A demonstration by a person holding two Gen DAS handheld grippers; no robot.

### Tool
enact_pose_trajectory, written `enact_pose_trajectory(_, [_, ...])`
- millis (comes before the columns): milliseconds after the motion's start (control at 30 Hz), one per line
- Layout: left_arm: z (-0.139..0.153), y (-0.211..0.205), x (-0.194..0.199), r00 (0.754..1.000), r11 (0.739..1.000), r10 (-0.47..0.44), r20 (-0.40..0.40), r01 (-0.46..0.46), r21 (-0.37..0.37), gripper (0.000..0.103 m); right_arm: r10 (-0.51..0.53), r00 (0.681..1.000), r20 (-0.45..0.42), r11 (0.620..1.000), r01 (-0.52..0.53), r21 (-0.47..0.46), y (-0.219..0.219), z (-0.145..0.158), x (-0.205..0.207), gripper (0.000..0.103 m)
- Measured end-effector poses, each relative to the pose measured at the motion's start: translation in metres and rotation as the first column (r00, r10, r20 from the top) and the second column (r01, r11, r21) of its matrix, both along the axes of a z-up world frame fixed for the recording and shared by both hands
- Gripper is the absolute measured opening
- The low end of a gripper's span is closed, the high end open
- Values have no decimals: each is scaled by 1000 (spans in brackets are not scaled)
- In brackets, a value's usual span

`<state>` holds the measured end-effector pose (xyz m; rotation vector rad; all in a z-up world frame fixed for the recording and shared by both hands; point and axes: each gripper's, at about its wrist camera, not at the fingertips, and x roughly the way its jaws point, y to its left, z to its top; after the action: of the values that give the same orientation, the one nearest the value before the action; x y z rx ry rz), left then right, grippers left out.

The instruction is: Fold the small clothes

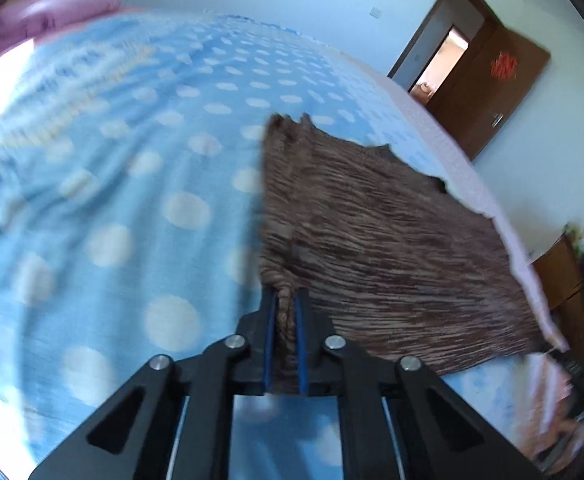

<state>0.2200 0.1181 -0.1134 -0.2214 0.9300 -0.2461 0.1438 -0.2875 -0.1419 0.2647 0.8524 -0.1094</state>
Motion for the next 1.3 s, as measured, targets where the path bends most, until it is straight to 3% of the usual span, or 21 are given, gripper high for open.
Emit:
enact_pose_trajectory(67, [-1,4,1,1000,991,5,22,-8,137,7,-10,997,-78,998,5,-66,-3,-18,5,0])
enact_pose_trajectory(100, [-5,10,4,1000,988,19,7,-20,151,7,-11,994,-108,996,2,-85,-5,-27,7,0])
enact_pose_trajectory(167, [-10,26,7,998,993,58,-22,-56,99,7,-24,998,-63,994,17,-108,-5,-23,0,0])
enact_pose_trajectory(233, [-5,37,4,997,996,83,-1,-83,26,7,-91,996,4,973,90,-213,0,-6,-9,0])
enact_pose_trajectory(300, [1,35,2,996,997,80,33,-80,10,15,-74,994,84,968,92,-235,11,12,-12,0])
enact_pose_trajectory(367, [10,21,2,996,999,45,74,-47,27,29,25,991,135,979,3,-204,35,27,-4,0])
enact_pose_trajectory(433, [16,1,2,994,998,1,108,-7,55,61,134,979,155,977,-105,-183,66,34,11,0])
enact_pose_trajectory(500, [21,-21,1,990,996,-26,140,14,84,78,222,962,159,965,-194,-177,104,35,34,0])
enact_pose_trajectory(633, [14,-54,9,990,988,-47,134,26,150,79,303,942,141,950,-288,-120,161,17,79,0])
enact_pose_trajectory(733, [-3,-56,13,995,976,-12,101,-10,218,79,371,928,6,927,-371,45,188,-30,111,0])
enact_pose_trajectory(767, [-7,-51,13,997,974,5,83,-24,226,79,363,932,13,930,-363,63,189,-40,113,0])
enact_pose_trajectory(800, [-11,-42,15,998,983,17,58,-27,182,82,358,932,57,931,-362,58,188,-41,109,0])
enact_pose_trajectory(867, [-11,-23,14,998,997,47,50,-50,65,81,364,929,59,926,-368,79,186,-42,109,0])
enact_pose_trajectory(1033, [-11,0,0,990,990,135,53,-132,-53,83,353,930,100,929,-362,81,185,-43,100,0])
enact_pose_trajectory(1167, [-15,4,-23,981,964,190,35,-180,-195,91,345,931,116,930,-356,92,181,-38,95,0])
enact_pose_trajectory(1300, [-16,1,-41,968,926,250,6,-237,-293,91,338,932,131,922,-356,153,170,-38,95,0])
